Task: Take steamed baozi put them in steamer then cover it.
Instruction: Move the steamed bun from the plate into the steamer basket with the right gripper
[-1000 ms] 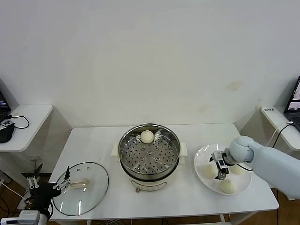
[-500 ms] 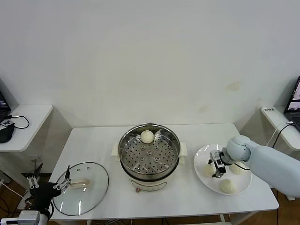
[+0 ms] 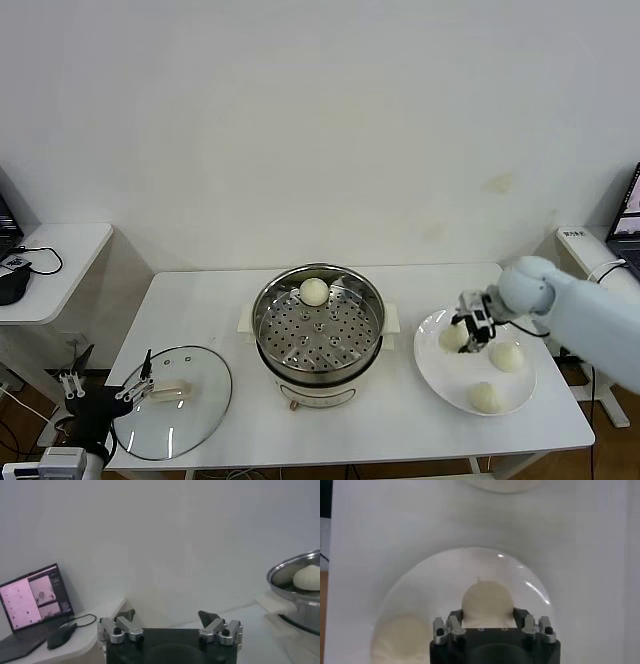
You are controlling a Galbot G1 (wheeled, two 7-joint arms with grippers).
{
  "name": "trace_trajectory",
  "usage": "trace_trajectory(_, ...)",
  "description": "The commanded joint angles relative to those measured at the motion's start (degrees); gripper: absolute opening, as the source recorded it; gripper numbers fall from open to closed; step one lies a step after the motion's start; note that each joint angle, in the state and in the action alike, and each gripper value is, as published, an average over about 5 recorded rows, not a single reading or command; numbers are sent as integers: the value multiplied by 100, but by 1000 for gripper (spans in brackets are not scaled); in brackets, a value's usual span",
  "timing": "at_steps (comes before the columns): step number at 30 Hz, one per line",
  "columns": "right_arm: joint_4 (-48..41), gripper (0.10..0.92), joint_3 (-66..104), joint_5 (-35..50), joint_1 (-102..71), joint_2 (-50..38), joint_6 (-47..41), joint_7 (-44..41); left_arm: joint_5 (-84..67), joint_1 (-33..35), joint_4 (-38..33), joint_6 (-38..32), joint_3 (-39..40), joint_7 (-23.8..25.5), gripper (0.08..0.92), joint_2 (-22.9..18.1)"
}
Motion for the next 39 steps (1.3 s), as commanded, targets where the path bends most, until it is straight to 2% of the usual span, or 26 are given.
trace_trajectory(1,622,628,-900,1154,2302,-48,-301,5,-6,2,-1,10,-4,6,823,43)
trace_trajectory(8,945,636,-1636,2399,3488,1029,-920,425,-10,-76,-1,37,28,8,823,73)
trace_trajectory(15,878,644,-1756,3196,3188,2323,-1563,1016,9,-186,49,45,82,5,823,55)
trace_trajectory(21,64,645,-1750,3323,2462,3540,-1882,1491,12,-233,68,45,44,5,823,49)
trace_trajectory(25,-416,645,-1766,3322,2116,4040,-2002,1675,12,-248,48,48,-15,5,823,44)
trace_trajectory(39,-969,645,-1893,3170,1602,4589,-2287,1886,7,-248,-12,41,-61,1,823,-67)
